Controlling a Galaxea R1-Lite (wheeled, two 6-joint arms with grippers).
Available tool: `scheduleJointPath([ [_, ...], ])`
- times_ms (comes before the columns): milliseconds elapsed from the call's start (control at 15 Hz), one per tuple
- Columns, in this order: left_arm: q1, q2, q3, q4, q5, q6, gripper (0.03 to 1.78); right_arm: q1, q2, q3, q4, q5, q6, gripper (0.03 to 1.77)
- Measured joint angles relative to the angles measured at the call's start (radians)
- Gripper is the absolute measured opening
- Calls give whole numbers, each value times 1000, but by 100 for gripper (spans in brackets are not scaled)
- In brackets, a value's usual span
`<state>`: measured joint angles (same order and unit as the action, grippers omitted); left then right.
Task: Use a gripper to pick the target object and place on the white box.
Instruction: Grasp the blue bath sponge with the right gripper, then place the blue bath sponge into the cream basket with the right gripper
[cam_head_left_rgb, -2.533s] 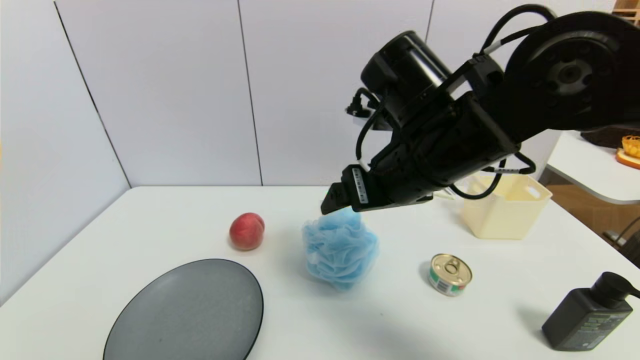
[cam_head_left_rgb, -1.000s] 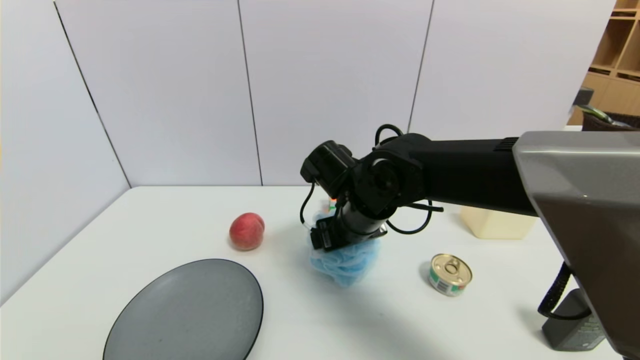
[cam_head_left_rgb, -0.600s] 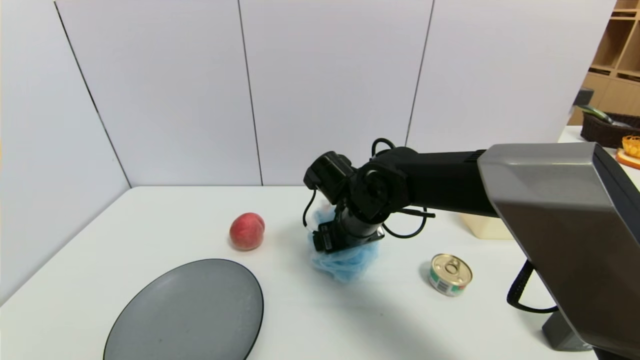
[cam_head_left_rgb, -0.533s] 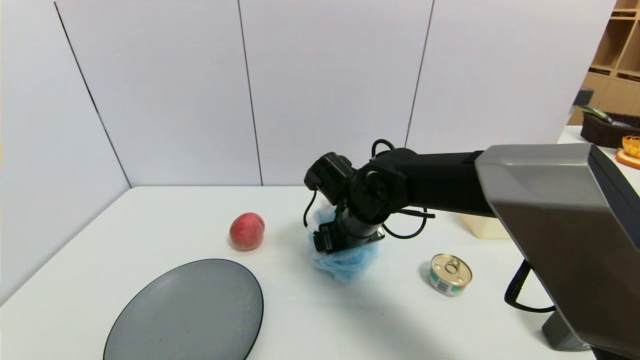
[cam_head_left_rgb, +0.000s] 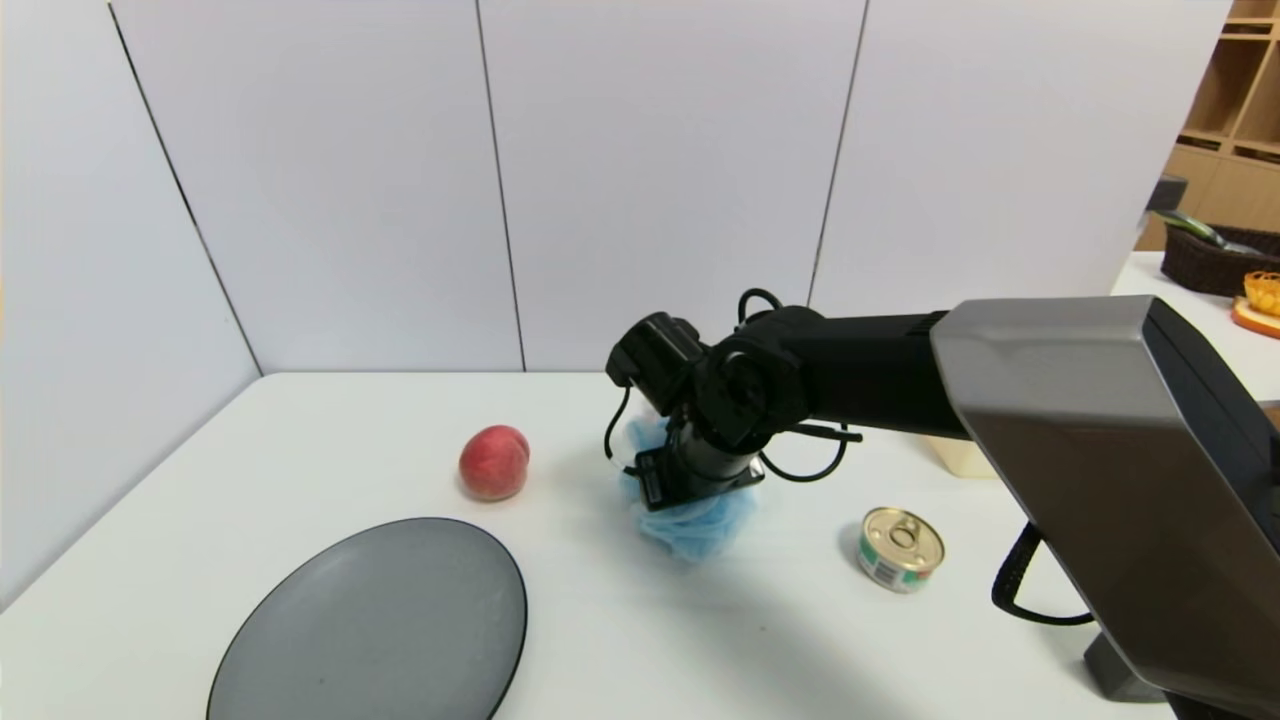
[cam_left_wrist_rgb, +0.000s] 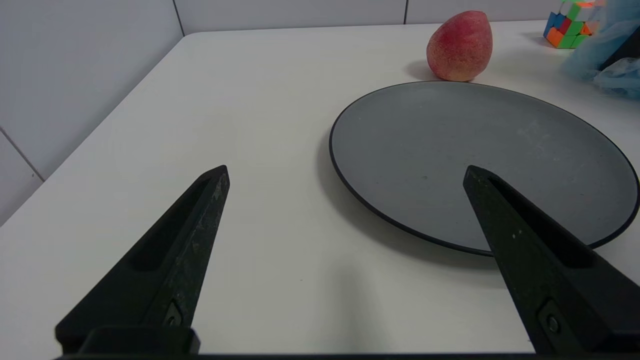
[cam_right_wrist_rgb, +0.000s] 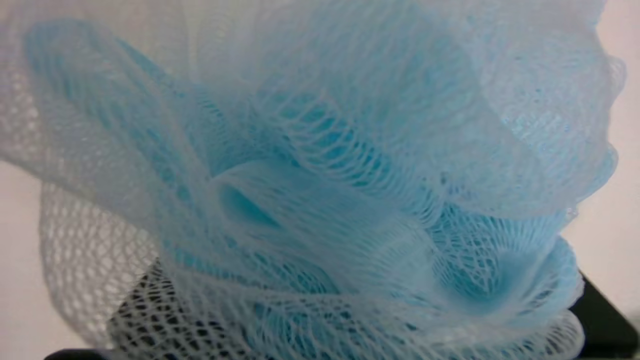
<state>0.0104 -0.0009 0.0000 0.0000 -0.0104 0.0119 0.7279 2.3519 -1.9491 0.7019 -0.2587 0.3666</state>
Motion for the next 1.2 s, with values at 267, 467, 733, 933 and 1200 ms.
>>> scheduleJointPath([
  [267,0,0,0,0,0,0,169,1,-23,5,4,6,5,84],
  [467,0,0,0,0,0,0,169,14,-76,10,9,21,0,79],
  [733,0,0,0,0,0,0,169,34,-164,44,53,19,-1,76],
  [933,0,0,0,0,0,1,169,60,-244,48,44,21,-1,75],
  [1200,0,0,0,0,0,0,169,58,-356,8,-86,2,-87,73],
])
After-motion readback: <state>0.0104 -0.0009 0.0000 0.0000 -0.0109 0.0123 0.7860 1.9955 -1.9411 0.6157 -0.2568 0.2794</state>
